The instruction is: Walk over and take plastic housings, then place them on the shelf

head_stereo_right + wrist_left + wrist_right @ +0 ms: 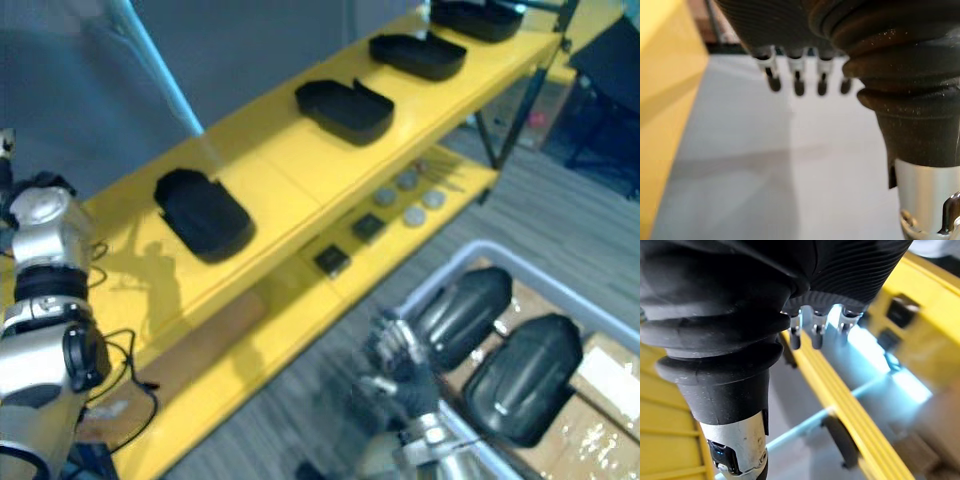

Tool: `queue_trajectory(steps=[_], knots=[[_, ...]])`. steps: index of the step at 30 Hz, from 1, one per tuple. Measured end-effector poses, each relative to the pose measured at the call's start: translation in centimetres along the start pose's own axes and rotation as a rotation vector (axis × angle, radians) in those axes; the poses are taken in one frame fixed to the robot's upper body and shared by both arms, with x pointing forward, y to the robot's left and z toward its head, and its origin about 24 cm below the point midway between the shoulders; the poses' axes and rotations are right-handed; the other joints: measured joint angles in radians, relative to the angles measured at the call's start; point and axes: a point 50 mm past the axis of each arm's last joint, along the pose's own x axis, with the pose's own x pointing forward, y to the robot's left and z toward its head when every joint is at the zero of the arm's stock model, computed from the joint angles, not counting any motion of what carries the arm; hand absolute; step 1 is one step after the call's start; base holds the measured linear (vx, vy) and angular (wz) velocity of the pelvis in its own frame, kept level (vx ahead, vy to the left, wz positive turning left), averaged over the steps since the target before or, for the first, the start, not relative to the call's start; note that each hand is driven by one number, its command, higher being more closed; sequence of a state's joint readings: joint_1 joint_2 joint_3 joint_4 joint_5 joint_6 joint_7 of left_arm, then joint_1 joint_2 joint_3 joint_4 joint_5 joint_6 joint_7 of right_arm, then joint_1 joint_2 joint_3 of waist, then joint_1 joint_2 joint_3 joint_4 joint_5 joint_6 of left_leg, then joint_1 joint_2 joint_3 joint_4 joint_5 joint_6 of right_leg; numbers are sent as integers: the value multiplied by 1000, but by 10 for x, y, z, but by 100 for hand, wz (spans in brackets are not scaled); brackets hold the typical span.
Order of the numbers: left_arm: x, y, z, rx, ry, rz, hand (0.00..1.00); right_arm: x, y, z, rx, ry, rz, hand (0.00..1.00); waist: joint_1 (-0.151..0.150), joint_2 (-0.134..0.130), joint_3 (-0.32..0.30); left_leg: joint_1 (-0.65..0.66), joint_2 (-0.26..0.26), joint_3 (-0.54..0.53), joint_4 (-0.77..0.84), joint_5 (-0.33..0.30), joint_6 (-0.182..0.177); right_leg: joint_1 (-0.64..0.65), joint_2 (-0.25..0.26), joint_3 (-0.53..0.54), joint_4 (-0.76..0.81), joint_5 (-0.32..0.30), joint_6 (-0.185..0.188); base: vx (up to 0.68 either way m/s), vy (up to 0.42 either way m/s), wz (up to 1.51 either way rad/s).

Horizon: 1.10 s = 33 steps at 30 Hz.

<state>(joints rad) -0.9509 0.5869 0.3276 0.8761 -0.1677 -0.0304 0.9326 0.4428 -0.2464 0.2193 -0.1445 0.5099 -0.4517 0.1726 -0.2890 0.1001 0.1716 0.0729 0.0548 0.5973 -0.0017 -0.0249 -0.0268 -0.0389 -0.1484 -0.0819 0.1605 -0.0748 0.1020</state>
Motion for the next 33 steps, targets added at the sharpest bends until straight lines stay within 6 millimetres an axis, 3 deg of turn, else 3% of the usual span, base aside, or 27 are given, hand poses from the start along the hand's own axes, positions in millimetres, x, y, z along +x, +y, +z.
queue_trajectory(steps=[4, 8, 10, 11, 13, 14, 15, 20, 27, 29, 33], knots=[[1, 12, -12, -35, -104, -74, 0, 22, -16, 23, -26, -137, -37, 0, 5, -14, -34, 18, 1, -22, -32, 18, -4, 45, 13, -24, -62, 27, -5, 0, -14, 12], [-26, 25, -18, -139, -242, -230, 0, 33, -24, 37, -35, -218, -88, 0, 22, -26, -60, 28, -6, -64, -68, 40, -2, 76, 16, -59, -92, 37, -2, 22, 0, 25], [-55, 41, -18, -249, -300, -330, 0, 34, -30, 40, -46, -232, -149, 0, 61, -32, -70, 32, -11, -97, -78, 46, 1, 103, 14, -92, -107, 37, -1, 35, 25, 39], [-63, 48, -17, -279, -312, -353, 0, 35, -32, 41, -58, -231, -167, 0, 67, -33, -71, 33, -13, -113, -78, 47, 3, 115, 13, -110, -113, 38, -1, 36, 25, 58], [-92, 82, -7, -361, -372, -414, 0, 41, -42, 51, -95, -264, -252, 0, 114, -36, -80, 35, -19, -157, -78, 50, 6, 149, 12, -151, -129, 38, 0, 19, 18, 58], [-98, 89, -7, -368, -376, -426, 0, 41, -45, 53, -109, -273, -273, 0, 123, -37, -86, 33, -20, -170, -78, 51, 6, 153, 11, -164, -133, 38, 0, 6, 15, 56], [-106, 103, -8, -364, -378, -453, 0, 44, -49, 58, -137, -293, -314, 0, 150, -40, -96, 33, -23, -190, -78, 53, 6, 168, 9, -181, -140, 38, 0, -8, 12, 50], [-118, 150, -21, -280, -340, -450, 0, 57, -54, 71, -153, -346, -392, 0, 223, -41, -104, 30, -35, -240, -85, 62, 6, 199, 1, -223, -157, 39, 3, -51, 19, 31], [-128, 185, -41, -269, -191, -435, 0, 51, -60, 66, -133, -322, -456, 0, 229, -77, -130, -8, -44, -283, -87, 78, 11, 180, -10, -265, -157, 30, 6, -22, 34, 16], [-129, 186, -42, -278, -180, -474, 0, 51, -61, 64, -129, -301, -453, 0, 235, -98, -129, -13, -44, -290, -87, 82, 14, 179, -9, -272, -157, 32, 7, 21, 10, 12], [-130, 185, -41, -302, -178, -525, 0, 51, -60, 60, -98, -288, -448, 0, 238, -112, -132, -22, -47, -295, -87, 83, 15, 174, -10, -274, -155, 37, 11, 45, 19, 5]])
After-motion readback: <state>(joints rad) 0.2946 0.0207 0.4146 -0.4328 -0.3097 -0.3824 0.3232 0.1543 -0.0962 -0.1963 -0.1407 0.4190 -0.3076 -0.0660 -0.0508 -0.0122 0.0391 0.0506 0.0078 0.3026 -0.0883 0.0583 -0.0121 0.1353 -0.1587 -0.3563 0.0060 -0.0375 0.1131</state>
